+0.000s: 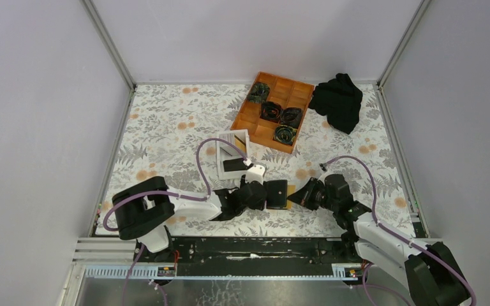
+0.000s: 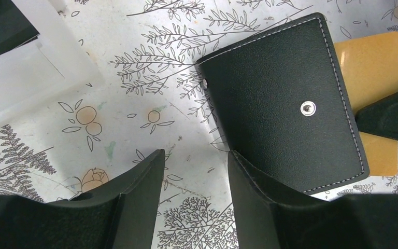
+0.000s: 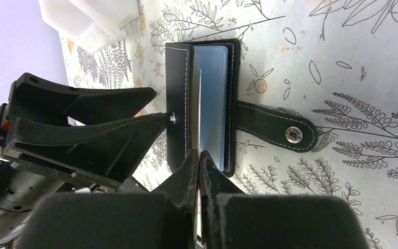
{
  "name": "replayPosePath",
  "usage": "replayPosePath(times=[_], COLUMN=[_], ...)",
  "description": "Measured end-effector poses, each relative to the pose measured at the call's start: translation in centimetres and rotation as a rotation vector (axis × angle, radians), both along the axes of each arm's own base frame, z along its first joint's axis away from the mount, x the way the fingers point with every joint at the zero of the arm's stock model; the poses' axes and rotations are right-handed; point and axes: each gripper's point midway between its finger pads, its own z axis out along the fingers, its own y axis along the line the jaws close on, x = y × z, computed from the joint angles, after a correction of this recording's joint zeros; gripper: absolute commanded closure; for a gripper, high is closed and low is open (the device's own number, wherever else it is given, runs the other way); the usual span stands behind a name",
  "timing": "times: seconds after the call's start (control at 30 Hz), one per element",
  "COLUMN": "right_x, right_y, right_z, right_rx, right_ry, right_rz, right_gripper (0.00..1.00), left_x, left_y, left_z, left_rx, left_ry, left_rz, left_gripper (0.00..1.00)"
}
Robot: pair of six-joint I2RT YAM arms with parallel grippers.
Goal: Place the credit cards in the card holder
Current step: Open the card holder at the center of the board.
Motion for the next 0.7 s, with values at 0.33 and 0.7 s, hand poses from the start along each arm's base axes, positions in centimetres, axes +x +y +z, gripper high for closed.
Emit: replayPosePath(times=[0.33,0.7], right_x=[0.0,0.5], right_y=[0.2,0.8], right_z=[0.6,2.1], right_rx=[0.016,0.028], right_ry=[-0.016,-0.058], right_rz=[0.013,0.042], right_gripper=[1.0,1.0], left_x=[-0.4,-0.6], left_y=[-1.1,-3.3], left_z=[-0.1,0.1], left_rx=[-0.032,-0.108], left_ry=[0.001,0.001], left_rz=[-0.028,-0.071], left_gripper=[0.48,0.48])
